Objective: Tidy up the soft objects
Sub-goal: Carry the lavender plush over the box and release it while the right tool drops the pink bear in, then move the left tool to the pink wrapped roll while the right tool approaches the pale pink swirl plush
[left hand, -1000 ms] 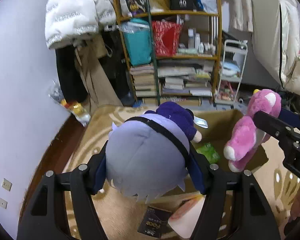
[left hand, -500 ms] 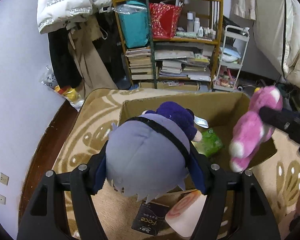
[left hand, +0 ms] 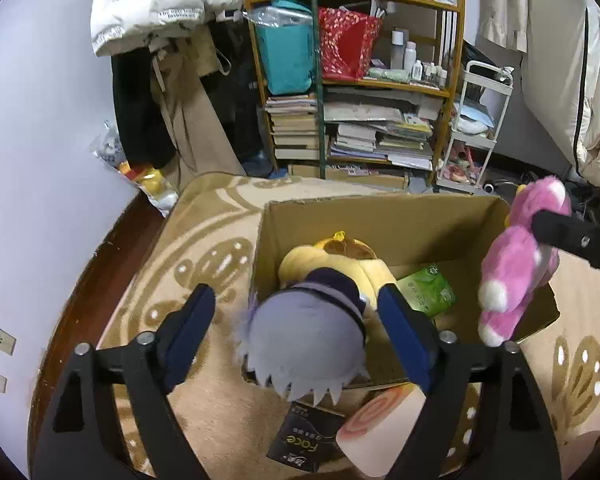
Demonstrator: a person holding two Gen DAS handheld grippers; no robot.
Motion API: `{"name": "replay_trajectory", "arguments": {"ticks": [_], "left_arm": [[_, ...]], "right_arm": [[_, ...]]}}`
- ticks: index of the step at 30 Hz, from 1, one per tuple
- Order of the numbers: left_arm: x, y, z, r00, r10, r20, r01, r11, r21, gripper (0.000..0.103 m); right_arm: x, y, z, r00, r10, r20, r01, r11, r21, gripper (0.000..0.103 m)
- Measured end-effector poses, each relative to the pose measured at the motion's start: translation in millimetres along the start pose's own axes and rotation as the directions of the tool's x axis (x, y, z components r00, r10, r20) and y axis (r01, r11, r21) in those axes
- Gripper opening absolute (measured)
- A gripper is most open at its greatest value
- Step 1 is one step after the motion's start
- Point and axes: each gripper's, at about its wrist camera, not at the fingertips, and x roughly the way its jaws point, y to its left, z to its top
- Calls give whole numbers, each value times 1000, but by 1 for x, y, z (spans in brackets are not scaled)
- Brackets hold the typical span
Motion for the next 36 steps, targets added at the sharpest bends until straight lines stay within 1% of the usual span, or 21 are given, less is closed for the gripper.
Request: {"name": "replay_trajectory", "arguments": {"ticks": [2,3,7,10,12,17,19,22,23,24,25,29,30,36], "left_arm": [[-6,0,0,1000,5,16,-5,1000,6,93],[-10,0,0,1000,11,25,-11,1000,8,94],[-21,4,3,998,22,51,-23,1000,7,95],[-28,9,5,998,31,59,-30,999,-9,95],[-34,13,6,997,34,63,-33,999,-24,95],[-46,21,3,997,45,61,-43,998,-38,97],[-53,23,-1,997,50,61,-48,998,-42,101],[-63,26,-10,996,61,67,-59,997,-42,101],[-66,27,-13,996,62,64,-60,997,-42,101],[-69,29,-16,997,61,56,-59,997,-43,101],[-71,30,-20,997,57,47,-55,997,-45,101],[-77,36,-35,999,50,14,-49,997,-63,101],[-79,37,-40,999,41,1,-40,997,-69,101],[-85,40,-69,998,34,-47,-39,995,-96,101]], "right_arm": [[-1,0,-1,1000,11,-13,-11,1000,0,63],[-3,0,-1,1000,23,-12,-23,1000,4,63],[-15,3,3,998,67,11,-67,998,-8,63],[-25,8,8,999,46,18,-45,998,-39,64],[-31,10,11,999,44,25,-43,998,-40,65],[-44,13,9,999,25,42,-24,999,-34,73],[-49,17,4,999,17,42,-15,999,-45,76],[-57,23,-5,999,2,36,0,998,-65,80],[-59,24,-9,999,-1,37,4,997,-72,83],[-63,27,-14,999,-7,38,11,997,-81,90],[-65,27,-17,999,-13,41,16,996,-86,94],[-72,38,-33,999,-35,31,38,992,-117,94],[-73,39,-36,999,-35,28,38,992,-120,95],[-74,48,-58,1000,-25,4,26,991,-128,95]]}}
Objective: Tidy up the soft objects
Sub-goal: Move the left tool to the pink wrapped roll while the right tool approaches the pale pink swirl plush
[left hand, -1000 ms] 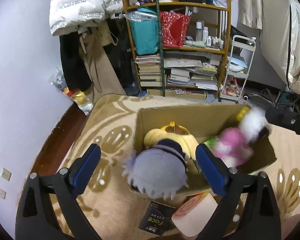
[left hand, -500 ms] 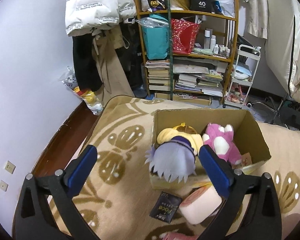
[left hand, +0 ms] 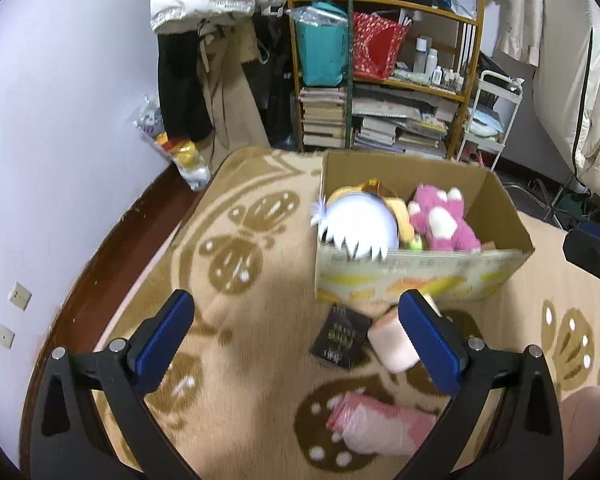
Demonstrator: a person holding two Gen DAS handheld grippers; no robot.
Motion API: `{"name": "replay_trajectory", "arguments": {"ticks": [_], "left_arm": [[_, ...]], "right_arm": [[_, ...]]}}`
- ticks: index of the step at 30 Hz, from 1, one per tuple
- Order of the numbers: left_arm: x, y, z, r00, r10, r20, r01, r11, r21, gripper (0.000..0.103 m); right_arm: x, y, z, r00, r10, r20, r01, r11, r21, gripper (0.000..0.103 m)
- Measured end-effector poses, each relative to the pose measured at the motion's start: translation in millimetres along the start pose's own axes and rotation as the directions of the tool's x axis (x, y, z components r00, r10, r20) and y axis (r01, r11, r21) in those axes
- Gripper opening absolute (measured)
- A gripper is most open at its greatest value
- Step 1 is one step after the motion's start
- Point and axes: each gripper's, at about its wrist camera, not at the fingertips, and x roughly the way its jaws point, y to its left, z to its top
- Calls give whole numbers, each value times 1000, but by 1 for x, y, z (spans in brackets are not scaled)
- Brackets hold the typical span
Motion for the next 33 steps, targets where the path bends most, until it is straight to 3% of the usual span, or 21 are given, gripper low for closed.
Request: {"name": "replay_trajectory", "arguments": {"ticks": [16,23,33], "left_arm": [[12,-4,-74,995,-1,-99,-13,990,-143,101],[29,-5,-89,988,38,-148,-62,984,-164,101],[56,-10,-101,975,-4,-221,-41,979,-201,101]], "right_arm": [[13,10,-50,996,47,-77,-44,998,39,95],[24,11,-64,993,34,-110,-33,999,14,95],[54,7,-76,985,42,-165,-38,999,30,95]]}}
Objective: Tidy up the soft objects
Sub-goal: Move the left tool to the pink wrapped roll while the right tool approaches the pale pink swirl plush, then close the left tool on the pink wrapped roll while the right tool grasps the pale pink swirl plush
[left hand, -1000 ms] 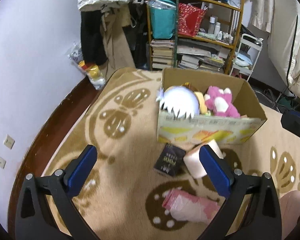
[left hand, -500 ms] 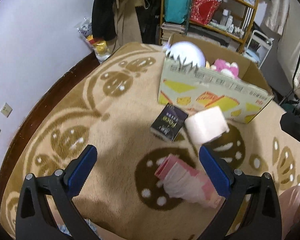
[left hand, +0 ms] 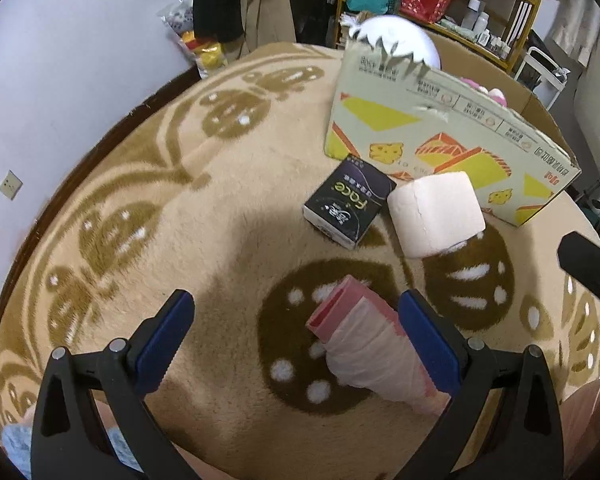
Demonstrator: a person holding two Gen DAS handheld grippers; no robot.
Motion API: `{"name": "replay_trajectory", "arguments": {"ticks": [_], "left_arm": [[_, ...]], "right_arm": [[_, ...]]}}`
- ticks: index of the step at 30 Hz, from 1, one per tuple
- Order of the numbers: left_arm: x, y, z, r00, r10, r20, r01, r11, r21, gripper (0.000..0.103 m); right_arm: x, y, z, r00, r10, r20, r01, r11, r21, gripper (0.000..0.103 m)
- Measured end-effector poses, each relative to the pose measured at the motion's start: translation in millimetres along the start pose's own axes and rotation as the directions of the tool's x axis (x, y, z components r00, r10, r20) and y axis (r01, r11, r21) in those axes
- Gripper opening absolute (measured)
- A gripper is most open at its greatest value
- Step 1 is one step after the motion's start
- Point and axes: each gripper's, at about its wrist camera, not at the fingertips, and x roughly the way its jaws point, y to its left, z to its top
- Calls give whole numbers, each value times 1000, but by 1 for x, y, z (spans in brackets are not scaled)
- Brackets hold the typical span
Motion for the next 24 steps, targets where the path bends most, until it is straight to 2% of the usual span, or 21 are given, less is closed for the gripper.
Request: {"name": "replay_trajectory", "arguments": {"ticks": [4,15,24], "left_arm": [[9,-4,-2,1000,6,-8,-6,1000,1,101],[37,-25,-9,996,-3,-90,6,999,37,101],[51,-35,-12,992,-9,-125,12,1000,28,101]], "right_arm": [[12,1,-1,1000,0,-15,0,1000,-14,95],[37,-9,2,999,0,-43,0,1000,-4,95],[51,-10,9,999,26,-31,-27,1000,-11,95]]}}
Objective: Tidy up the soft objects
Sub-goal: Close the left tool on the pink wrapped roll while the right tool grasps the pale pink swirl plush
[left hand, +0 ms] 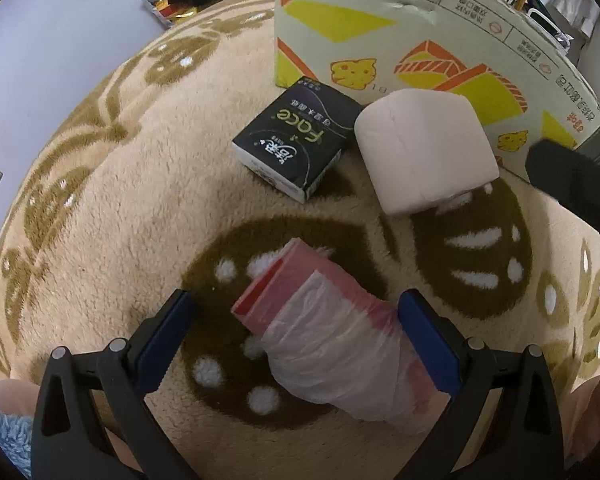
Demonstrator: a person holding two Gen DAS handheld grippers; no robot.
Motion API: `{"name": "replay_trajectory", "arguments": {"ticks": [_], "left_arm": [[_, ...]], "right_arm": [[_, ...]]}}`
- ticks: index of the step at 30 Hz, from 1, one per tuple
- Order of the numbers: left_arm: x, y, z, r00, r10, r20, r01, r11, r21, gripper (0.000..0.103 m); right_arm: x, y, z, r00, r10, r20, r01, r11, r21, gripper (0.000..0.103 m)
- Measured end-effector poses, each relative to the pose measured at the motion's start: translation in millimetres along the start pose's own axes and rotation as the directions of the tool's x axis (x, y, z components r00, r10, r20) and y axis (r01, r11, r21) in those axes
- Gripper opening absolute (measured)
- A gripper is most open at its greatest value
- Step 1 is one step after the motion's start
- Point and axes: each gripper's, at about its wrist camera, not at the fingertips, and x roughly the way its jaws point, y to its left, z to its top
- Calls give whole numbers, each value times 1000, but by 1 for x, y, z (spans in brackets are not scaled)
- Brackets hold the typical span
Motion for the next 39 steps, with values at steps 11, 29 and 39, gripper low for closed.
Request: {"name": "replay_trajectory", "arguments": {"ticks": [11,29,39], "left_arm": [[10,-1,2,1000,2,-25,-2,1000,-5,101],[26,-5,-10,1000,25,-16,-24,999,29,103],[28,-8,-11,998,16,-65,-13,999,46,100]], "right_arm": [[17,10,7,1000,19,-11,-19,1000,-24,95],[49,12,9,995,62,-77,-63,998,-4,82],[42,19,5,992,100,-78,-103,994,-29,22]]}}
